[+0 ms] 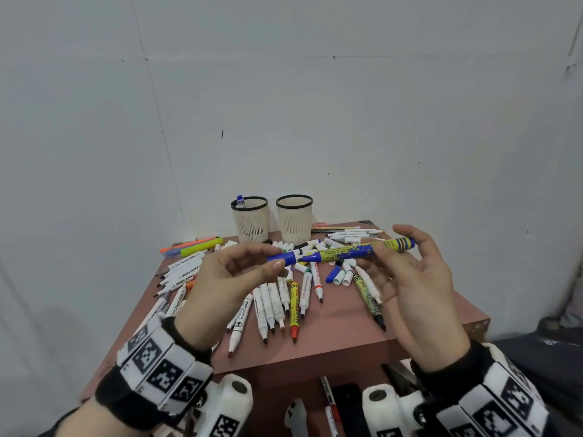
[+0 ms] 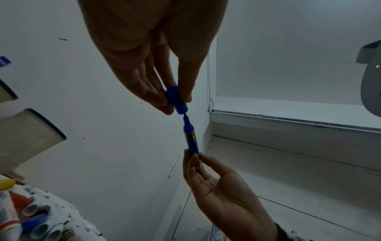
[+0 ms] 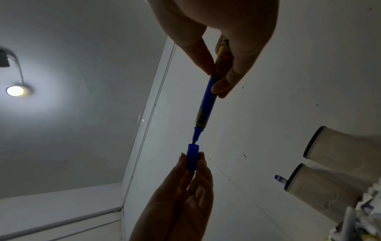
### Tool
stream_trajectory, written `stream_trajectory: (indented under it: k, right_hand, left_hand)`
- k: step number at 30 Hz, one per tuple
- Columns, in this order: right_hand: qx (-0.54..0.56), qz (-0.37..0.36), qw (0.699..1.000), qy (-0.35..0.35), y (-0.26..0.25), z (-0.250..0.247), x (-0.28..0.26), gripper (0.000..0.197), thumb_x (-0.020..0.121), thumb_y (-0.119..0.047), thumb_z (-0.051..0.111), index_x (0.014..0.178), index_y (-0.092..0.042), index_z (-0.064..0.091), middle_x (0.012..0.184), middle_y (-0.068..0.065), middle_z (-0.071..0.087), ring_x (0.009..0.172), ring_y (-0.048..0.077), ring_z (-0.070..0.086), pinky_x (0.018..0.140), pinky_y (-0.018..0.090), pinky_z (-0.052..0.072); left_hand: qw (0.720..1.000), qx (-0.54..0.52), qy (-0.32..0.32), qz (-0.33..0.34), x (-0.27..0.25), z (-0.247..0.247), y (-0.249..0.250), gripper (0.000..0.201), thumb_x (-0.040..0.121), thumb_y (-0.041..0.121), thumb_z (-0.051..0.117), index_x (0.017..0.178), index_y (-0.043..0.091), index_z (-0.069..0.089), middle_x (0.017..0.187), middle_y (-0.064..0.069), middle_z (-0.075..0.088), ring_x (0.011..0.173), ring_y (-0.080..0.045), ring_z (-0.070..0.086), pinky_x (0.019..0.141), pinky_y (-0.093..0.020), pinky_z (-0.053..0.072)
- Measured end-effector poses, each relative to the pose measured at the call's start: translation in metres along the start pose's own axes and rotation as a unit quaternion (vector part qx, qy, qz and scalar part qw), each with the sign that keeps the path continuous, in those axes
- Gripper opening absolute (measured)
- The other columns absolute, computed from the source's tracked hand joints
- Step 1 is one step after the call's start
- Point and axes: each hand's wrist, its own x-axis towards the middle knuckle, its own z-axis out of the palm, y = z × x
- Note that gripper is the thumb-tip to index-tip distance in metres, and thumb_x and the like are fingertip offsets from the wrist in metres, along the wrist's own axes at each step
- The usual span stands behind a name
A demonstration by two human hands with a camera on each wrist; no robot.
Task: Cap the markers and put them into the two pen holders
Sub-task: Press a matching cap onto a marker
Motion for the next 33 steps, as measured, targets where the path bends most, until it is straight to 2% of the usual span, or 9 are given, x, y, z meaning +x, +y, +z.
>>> stream_trajectory:
  k: [5, 8, 12, 15, 18, 23, 27, 31, 33]
  right_hand:
    - [0.009, -0.007, 1.000, -0.006, 0.002, -0.001, -0.003, 0.031, 0.071, -0.006, 0.065, 0.099, -0.014, 0.054, 0.079, 0.011, 0.069, 0.072, 0.020, 0.067, 0.065, 0.024, 0.055]
    - [-0.006, -0.010, 0.999, -0.034, 0.004, -0.001, -0.005, 0.028, 0.074, -0.001, 0.064, 0.098, -0.012, 0.054, 0.078, 0.009, 0.069, 0.071, 0.019, 0.067, 0.061, 0.022, 0.055]
    - [-0.029, -0.030, 0.998, -0.052, 0.006, 0.002, -0.006, 0.043, 0.050, -0.025, 0.083, 0.088, -0.023, 0.063, 0.083, 0.016, 0.070, 0.073, 0.021, 0.068, 0.061, 0.023, 0.054]
    - [-0.017, -0.040, 0.997, -0.059, 0.007, -0.001, -0.003, 0.048, 0.043, -0.034, 0.090, 0.083, -0.027, 0.064, 0.083, 0.019, 0.069, 0.070, 0.023, 0.069, 0.060, 0.024, 0.055]
    - [-0.022, -0.049, 0.996, -0.072, 0.006, -0.003, 0.001, 0.050, 0.046, -0.031, 0.088, 0.085, -0.024, 0.059, 0.079, 0.014, 0.070, 0.068, 0.022, 0.069, 0.062, 0.024, 0.055]
    - [-0.054, -0.097, 0.992, -0.054, 0.010, 0.002, -0.001, 0.050, 0.050, -0.041, 0.088, 0.085, -0.027, 0.055, 0.079, 0.008, 0.070, 0.072, 0.019, 0.069, 0.063, 0.023, 0.055]
    - [-0.062, -0.146, 0.987, -0.008, 0.019, 0.004, -0.009, 0.035, 0.070, -0.005, 0.070, 0.089, -0.014, 0.042, 0.074, 0.003, 0.068, 0.073, 0.013, 0.067, 0.068, 0.022, 0.055]
    - [-0.030, -0.165, 0.986, 0.018, 0.030, 0.004, -0.020, 0.044, 0.059, -0.039, 0.084, 0.084, -0.030, 0.049, 0.077, 0.005, 0.063, 0.075, 0.016, 0.067, 0.071, 0.025, 0.055]
    - [-0.036, -0.183, 0.982, 0.026, 0.035, 0.002, -0.022, 0.043, 0.062, -0.040, 0.085, 0.084, -0.032, 0.049, 0.079, -0.001, 0.065, 0.079, 0.014, 0.067, 0.073, 0.022, 0.054]
  left_hand:
    - [1.000, 0.012, -0.011, 0.003, -0.004, 0.004, -0.002, 0.028, 0.064, 0.017, 0.071, 0.091, 0.009, 0.071, 0.083, -0.009, 0.074, 0.078, -0.020, 0.071, 0.071, -0.021, 0.055]
    - [1.000, 0.006, -0.019, 0.014, -0.008, 0.007, -0.003, 0.028, 0.065, 0.013, 0.071, 0.092, 0.004, 0.070, 0.083, -0.009, 0.074, 0.076, -0.019, 0.071, 0.067, -0.017, 0.052]
    - [0.997, 0.048, -0.029, 0.059, -0.012, 0.013, -0.001, 0.026, 0.066, 0.015, 0.073, 0.091, 0.007, 0.071, 0.088, -0.004, 0.074, 0.082, -0.016, 0.071, 0.072, -0.017, 0.053]
    - [0.989, 0.107, -0.039, 0.095, -0.013, 0.015, 0.001, 0.025, 0.068, 0.018, 0.073, 0.092, 0.014, 0.072, 0.091, 0.003, 0.074, 0.085, -0.013, 0.070, 0.076, -0.019, 0.054]
    - [0.979, 0.153, -0.033, 0.132, -0.012, 0.015, 0.002, 0.026, 0.067, 0.022, 0.074, 0.092, 0.021, 0.072, 0.090, 0.007, 0.074, 0.084, -0.011, 0.070, 0.078, -0.020, 0.054]
    - [0.981, 0.152, -0.018, 0.122, -0.009, 0.019, 0.004, 0.021, 0.065, 0.024, 0.075, 0.086, 0.028, 0.073, 0.085, 0.010, 0.074, 0.082, -0.009, 0.071, 0.076, -0.020, 0.055]
    - [0.983, 0.139, -0.007, 0.116, -0.008, 0.023, 0.002, 0.019, 0.068, 0.018, 0.073, 0.086, 0.025, 0.073, 0.079, 0.005, 0.074, 0.074, -0.010, 0.070, 0.070, -0.018, 0.054]
    - [0.993, 0.076, -0.020, 0.091, -0.009, 0.027, 0.003, 0.015, 0.073, 0.012, 0.068, 0.087, 0.014, 0.073, 0.061, -0.005, 0.068, 0.055, -0.011, 0.063, 0.055, -0.017, 0.047]
    - [0.994, 0.064, -0.025, 0.084, -0.008, 0.027, 0.002, 0.012, 0.078, 0.002, 0.066, 0.086, 0.009, 0.072, 0.058, -0.007, 0.066, 0.051, -0.013, 0.062, 0.052, -0.018, 0.046]
